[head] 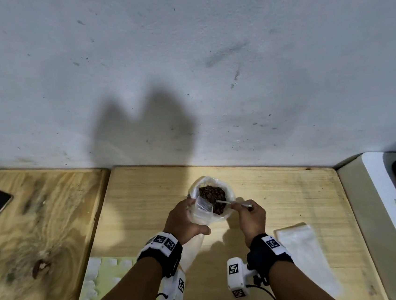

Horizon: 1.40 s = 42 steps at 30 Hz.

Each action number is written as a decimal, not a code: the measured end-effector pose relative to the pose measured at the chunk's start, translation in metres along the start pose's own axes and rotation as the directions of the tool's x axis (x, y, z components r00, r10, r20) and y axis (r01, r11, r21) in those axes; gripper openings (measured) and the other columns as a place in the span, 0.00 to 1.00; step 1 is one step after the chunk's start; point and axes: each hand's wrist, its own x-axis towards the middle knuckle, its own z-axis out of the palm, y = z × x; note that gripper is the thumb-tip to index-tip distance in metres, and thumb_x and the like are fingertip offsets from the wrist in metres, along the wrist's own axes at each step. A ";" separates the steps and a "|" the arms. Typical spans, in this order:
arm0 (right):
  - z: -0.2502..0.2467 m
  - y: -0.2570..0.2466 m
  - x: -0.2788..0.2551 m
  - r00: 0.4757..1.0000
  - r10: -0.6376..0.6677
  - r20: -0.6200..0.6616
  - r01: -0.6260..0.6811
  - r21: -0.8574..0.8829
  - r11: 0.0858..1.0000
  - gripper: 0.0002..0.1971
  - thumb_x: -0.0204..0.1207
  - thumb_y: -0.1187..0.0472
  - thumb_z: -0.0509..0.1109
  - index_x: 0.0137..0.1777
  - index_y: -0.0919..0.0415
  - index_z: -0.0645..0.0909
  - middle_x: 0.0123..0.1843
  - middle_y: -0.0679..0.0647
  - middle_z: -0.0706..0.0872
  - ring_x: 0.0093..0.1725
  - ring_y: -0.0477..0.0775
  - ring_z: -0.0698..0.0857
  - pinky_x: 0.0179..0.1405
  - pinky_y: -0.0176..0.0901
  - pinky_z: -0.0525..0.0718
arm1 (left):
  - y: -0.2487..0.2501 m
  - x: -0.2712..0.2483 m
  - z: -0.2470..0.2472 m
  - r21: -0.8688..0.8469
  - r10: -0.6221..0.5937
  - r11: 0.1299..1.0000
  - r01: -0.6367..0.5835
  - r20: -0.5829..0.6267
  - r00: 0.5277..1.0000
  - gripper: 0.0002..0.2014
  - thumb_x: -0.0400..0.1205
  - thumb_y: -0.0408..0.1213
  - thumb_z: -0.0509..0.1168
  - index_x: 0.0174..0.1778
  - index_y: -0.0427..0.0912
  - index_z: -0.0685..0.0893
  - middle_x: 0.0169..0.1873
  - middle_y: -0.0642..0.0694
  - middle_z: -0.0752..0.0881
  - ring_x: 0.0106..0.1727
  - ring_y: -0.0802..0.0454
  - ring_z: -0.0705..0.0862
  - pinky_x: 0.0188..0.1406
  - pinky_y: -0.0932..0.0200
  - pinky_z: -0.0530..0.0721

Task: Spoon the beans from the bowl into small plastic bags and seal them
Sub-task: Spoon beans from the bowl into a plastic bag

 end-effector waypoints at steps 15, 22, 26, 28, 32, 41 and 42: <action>-0.050 -0.039 -0.003 0.983 -0.132 0.125 0.121 0.092 0.988 0.06 0.73 0.68 0.77 0.37 0.67 0.85 0.22 0.48 0.72 0.24 0.48 0.67 0.30 0.42 0.65 | -0.001 -0.002 0.000 0.012 0.026 1.000 -0.026 -0.029 0.999 0.51 0.56 0.43 0.86 0.76 0.50 0.70 0.72 0.49 0.76 0.70 0.48 0.76 0.64 0.55 0.78; -0.039 -0.054 -0.015 0.905 -0.323 0.277 0.341 -0.019 0.940 0.17 0.71 0.71 0.79 0.30 0.64 0.74 0.22 0.43 0.72 0.27 0.47 0.68 0.30 0.39 0.68 | 0.001 -0.003 -0.001 0.025 0.036 0.999 -0.036 -0.022 0.999 0.50 0.57 0.43 0.86 0.76 0.50 0.70 0.73 0.49 0.74 0.69 0.48 0.76 0.64 0.53 0.79; -0.027 -0.056 -0.022 0.843 -0.404 0.356 0.470 -0.120 0.875 0.17 0.71 0.68 0.80 0.29 0.59 0.74 0.24 0.43 0.75 0.27 0.46 0.71 0.30 0.37 0.69 | 0.002 -0.002 -0.002 0.023 0.033 0.999 -0.033 -0.024 0.999 0.50 0.57 0.43 0.86 0.76 0.49 0.70 0.74 0.49 0.74 0.70 0.47 0.76 0.65 0.52 0.79; -0.024 -0.056 -0.026 0.817 -0.414 0.401 0.508 -0.160 0.847 0.14 0.72 0.68 0.79 0.31 0.57 0.77 0.28 0.48 0.82 0.31 0.52 0.78 0.35 0.40 0.75 | 0.002 -0.002 -0.003 0.026 0.033 0.999 -0.033 -0.018 0.999 0.50 0.58 0.43 0.85 0.77 0.48 0.69 0.74 0.49 0.73 0.70 0.47 0.76 0.64 0.53 0.79; -0.028 -0.060 -0.025 0.841 -0.418 0.344 0.480 -0.114 0.870 0.12 0.71 0.68 0.80 0.33 0.66 0.78 0.28 0.53 0.81 0.30 0.49 0.76 0.34 0.38 0.74 | 0.003 0.000 -0.004 0.028 0.036 0.999 -0.036 -0.006 0.999 0.51 0.59 0.43 0.85 0.78 0.47 0.68 0.74 0.49 0.73 0.71 0.47 0.75 0.65 0.54 0.77; -0.028 -0.044 -0.008 0.901 -0.420 0.107 0.433 -0.258 0.864 0.13 0.73 0.69 0.77 0.33 0.66 0.76 0.33 0.50 0.87 0.32 0.40 0.81 0.31 0.33 0.75 | 0.009 0.012 -0.004 -0.001 -0.002 1.000 0.002 0.055 0.998 0.50 0.57 0.49 0.85 0.75 0.54 0.69 0.65 0.51 0.78 0.61 0.50 0.78 0.54 0.58 0.79; -0.026 -0.040 -0.006 0.899 -0.424 0.109 0.436 -0.286 0.853 0.13 0.73 0.68 0.77 0.33 0.65 0.76 0.33 0.48 0.87 0.33 0.43 0.83 0.32 0.38 0.77 | 0.010 0.013 -0.004 -0.014 -0.011 1.000 0.011 0.055 0.998 0.50 0.57 0.49 0.84 0.75 0.53 0.70 0.63 0.52 0.79 0.60 0.51 0.78 0.51 0.60 0.78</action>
